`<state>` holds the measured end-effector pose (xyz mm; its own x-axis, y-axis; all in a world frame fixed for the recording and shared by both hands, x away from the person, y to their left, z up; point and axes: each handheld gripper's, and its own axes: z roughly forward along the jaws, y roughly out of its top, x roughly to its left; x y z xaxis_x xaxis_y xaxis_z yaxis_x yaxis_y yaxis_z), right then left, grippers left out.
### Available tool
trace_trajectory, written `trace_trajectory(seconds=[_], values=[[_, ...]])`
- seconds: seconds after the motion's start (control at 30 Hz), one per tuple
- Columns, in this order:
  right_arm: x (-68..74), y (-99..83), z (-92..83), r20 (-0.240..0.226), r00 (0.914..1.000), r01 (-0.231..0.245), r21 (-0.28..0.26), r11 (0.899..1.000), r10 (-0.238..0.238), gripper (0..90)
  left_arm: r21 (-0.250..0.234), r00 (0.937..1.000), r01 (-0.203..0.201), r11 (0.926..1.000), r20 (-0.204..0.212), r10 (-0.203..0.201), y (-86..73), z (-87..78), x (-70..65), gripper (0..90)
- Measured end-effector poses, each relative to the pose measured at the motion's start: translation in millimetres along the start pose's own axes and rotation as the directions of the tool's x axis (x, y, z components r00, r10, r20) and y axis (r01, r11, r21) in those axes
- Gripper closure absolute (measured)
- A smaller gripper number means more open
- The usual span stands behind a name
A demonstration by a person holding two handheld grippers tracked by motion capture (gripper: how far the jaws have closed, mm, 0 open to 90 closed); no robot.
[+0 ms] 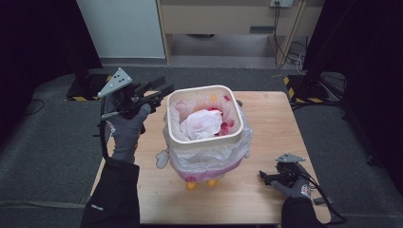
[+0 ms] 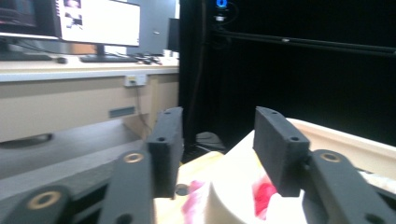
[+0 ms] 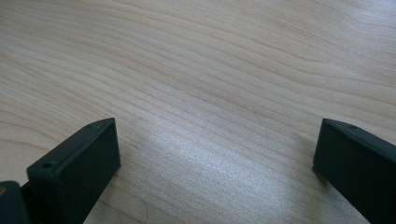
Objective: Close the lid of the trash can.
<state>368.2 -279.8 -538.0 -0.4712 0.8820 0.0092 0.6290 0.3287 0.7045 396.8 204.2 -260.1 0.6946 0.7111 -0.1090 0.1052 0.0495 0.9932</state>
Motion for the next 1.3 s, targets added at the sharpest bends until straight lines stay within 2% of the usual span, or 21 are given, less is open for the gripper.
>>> trace_trajectory(seconds=[0.2,0.37,0.5,0.6,0.63,0.67,0.77,0.93,1.1,1.13,1.17,1.2,1.3], values=[[0.0,0.0,0.0,0.0,1.0,0.0,0.0,1.0,0.0,0.7,0.013,0.9956,0.002,0.9999,-0.094,-0.001,-16.5,-20.3,13.7,44.6],[0.1,0.0,0.0,0.0,1.0,-0.001,0.0,1.0,0.001,0.7,0.024,0.9815,0.031,0.9992,-0.19,-0.026,-39.7,-37.0,29.5,41.7],[-0.1,-0.1,0.0,-0.001,1.0,0.002,0.001,1.0,-0.002,0.7,0.064,0.9723,0.048,0.9968,-0.231,-0.032,-61.8,-44.2,39.6,40.9],[0.0,0.0,0.0,0.0,1.0,0.001,0.0,1.0,-0.001,0.7,0.107,0.9672,0.052,0.9929,-0.253,-0.023,-81.9,-46.8,43.2,40.7],[0.0,0.0,0.0,0.0,1.0,0.0,0.0,1.0,0.0,0.7,0.13,0.9652,0.051,0.9902,-0.261,-0.015,-89.5,-47.6,44.8,40.7],[-0.2,-0.1,-0.1,-0.001,1.0,0.004,0.001,1.0,-0.004,0.7,0.152,0.9649,0.07,0.9859,-0.261,-0.028,-97.6,-48.4,45.3,40.7],[0.0,0.0,0.0,0.0,1.0,0.001,0.0,1.0,-0.001,0.7,0.191,0.9599,0.089,0.9776,-0.279,-0.033,-121.2,-51.0,50.6,40.3],[-0.1,0.0,-0.1,-0.001,1.0,0.002,0.001,1.0,-0.002,0.7,0.24,0.9579,0.119,0.9634,-0.283,-0.048,-155.1,-57.6,52.1,39.9],[0.0,0.0,0.1,-0.001,1.0,0.003,-0.002,1.0,-0.003,0.7,0.252,0.9566,0.142,0.9572,-0.284,-0.067,-180.6,-65.4,48.4,40.0],[0.1,0.0,0.1,-0.003,1.0,0.004,-0.002,1.0,-0.004,0.7,0.261,0.9563,0.146,0.9542,-0.284,-0.069,-185.2,-65.8,47.8,40.1],[0.0,0.0,0.1,-0.002,1.0,0.005,-0.002,1.0,-0.005,0.7,0.283,0.9561,0.15,0.9473,-0.286,-0.066,-188.5,-65.6,48.1,40.2],[0.1,0.0,0.1,-0.004,1.0,0.004,-0.002,1.0,-0.004,0.7,0.296,0.9547,0.15,0.9435,-0.291,-0.06,-190.8,-65.7,48.1,39.8],[0.1,0.0,0.1,-0.004,1.0,0.005,-0.002,1.0,-0.005,0.7,0.306,0.9536,0.154,0.9395,-0.295,-0.06,-197.5,-68.2,47.6,39.3]])
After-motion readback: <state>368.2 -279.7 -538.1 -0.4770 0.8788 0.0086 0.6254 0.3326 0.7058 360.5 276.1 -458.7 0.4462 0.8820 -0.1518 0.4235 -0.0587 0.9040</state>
